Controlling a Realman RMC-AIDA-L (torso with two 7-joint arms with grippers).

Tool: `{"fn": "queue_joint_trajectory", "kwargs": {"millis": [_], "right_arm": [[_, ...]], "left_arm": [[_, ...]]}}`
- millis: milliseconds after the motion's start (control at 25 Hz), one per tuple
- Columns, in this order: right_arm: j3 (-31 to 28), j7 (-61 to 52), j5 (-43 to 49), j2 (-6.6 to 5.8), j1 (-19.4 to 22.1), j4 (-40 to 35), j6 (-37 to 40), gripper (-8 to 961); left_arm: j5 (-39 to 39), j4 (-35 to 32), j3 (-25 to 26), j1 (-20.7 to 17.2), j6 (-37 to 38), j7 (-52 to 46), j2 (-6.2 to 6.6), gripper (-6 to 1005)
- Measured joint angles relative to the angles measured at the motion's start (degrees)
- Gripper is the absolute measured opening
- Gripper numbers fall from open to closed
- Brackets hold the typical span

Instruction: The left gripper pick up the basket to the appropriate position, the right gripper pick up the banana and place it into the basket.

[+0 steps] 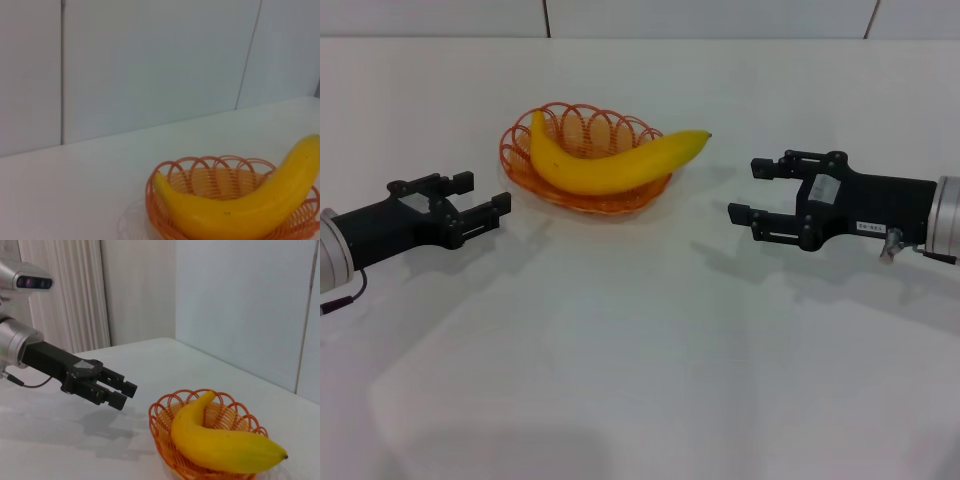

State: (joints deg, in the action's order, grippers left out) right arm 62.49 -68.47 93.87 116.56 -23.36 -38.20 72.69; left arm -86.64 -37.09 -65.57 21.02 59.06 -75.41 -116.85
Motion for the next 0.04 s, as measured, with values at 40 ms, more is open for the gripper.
{"fn": "queue_joint_trajectory", "kwargs": {"millis": [40], "right_arm": [[0.00,0.00,0.00,0.00,-0.02,0.02,0.00,693]], "left_arm": [[0.00,0.00,0.00,0.00,0.00,0.00,0.00,651]]}}
